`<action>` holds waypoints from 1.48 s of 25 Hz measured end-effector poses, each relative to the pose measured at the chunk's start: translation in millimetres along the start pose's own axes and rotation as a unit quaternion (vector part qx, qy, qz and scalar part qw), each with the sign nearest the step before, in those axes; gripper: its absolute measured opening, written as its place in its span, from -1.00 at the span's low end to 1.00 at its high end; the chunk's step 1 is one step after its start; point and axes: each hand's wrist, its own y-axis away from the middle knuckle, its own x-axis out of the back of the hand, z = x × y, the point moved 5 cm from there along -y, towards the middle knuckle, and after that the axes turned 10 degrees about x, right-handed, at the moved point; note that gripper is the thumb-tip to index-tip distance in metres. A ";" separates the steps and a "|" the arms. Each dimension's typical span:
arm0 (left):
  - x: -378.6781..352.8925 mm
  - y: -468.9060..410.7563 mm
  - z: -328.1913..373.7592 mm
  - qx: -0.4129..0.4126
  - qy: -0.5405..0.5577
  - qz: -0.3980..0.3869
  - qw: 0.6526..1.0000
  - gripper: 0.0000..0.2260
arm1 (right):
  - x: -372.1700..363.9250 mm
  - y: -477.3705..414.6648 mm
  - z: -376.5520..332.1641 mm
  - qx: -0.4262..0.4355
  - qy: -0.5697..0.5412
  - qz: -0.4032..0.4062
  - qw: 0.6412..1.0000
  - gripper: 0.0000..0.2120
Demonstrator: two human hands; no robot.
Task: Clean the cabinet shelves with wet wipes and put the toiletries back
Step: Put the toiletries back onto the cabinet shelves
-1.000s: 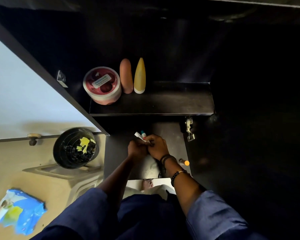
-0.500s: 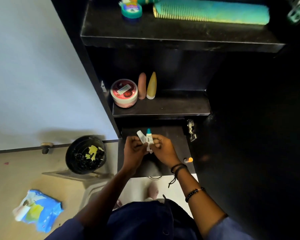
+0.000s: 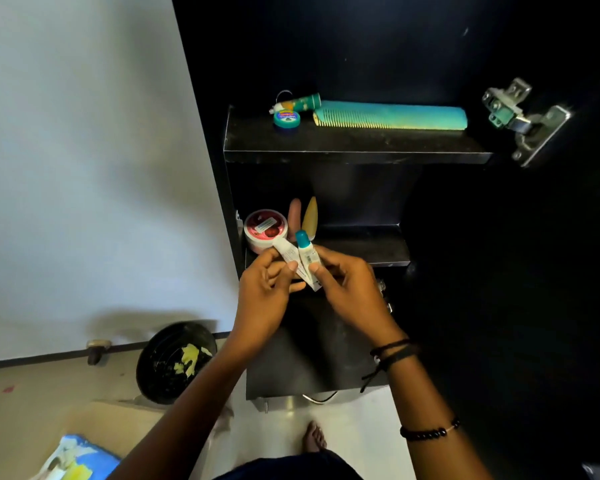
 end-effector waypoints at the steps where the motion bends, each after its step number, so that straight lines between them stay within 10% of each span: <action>1: -2.2 0.5 16.7 -0.021 -0.017 0.002 1.000 -0.68 | 8.2 -5.7 -13.3 0.021 0.008 0.013 1.000 -0.67; 17: -39.5 -35.3 163.4 -0.289 -0.294 0.154 0.898 -0.59 | 99.0 -93.3 -114.3 0.307 0.400 0.182 0.844 -0.58; 27: -46.0 -44.7 161.8 -0.310 -0.338 0.206 0.865 -0.75 | 89.5 -95.9 -87.9 0.220 0.397 0.082 0.887 -0.52; 37: -51.3 -45.3 161.5 -0.316 -0.311 0.227 0.867 -0.82 | 93.2 -85.9 -87.4 0.247 0.344 0.197 0.884 -0.76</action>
